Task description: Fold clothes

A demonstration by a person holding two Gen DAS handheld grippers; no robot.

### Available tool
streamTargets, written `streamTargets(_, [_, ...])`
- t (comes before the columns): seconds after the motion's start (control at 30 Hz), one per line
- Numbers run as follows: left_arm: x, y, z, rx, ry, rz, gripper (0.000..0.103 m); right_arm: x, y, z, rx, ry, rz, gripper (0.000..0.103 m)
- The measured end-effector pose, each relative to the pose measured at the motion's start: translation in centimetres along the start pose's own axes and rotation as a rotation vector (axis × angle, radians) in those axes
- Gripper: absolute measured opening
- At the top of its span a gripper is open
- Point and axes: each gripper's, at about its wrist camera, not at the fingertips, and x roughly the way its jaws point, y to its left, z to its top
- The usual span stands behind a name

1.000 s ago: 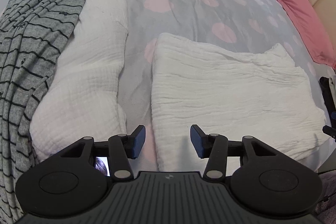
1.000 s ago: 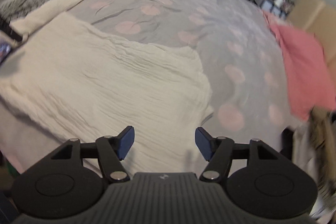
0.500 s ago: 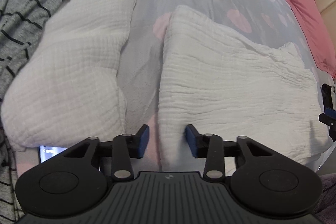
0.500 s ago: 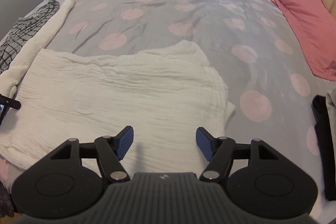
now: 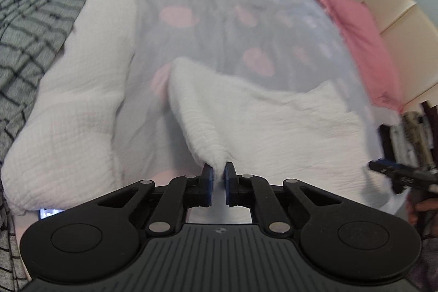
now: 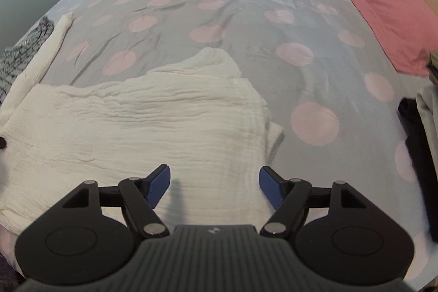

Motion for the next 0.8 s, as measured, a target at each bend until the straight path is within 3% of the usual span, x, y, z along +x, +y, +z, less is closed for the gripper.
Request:
streamTargets(0.27, [-3.1,-7.2,2.2,0.061,-0.092,-0.139,0.005,-1.7,-1.9,-0.6,0.051,-0.045,0.033,0.073])
streamTargets(0.37, [-3.1,-10.9,2.9,0.117,-0.093,-0.169,0.005,-2.0,-2.3,-0.7,0.05,-0.042,0.043,0.073])
streamTargets(0.57, [-1.2,-17.9,3.8,0.199,-0.046,-0.212,0.005,-2.8,-3.3,-1.4,0.029,-0.029,0.054,0.05])
streamTargets(0.8, [5.1,-24.8,3.0,0.275,0.09,-0.245,0.005,-3.8,-6.0,-2.4,0.083,-0.041,0.046,0.05])
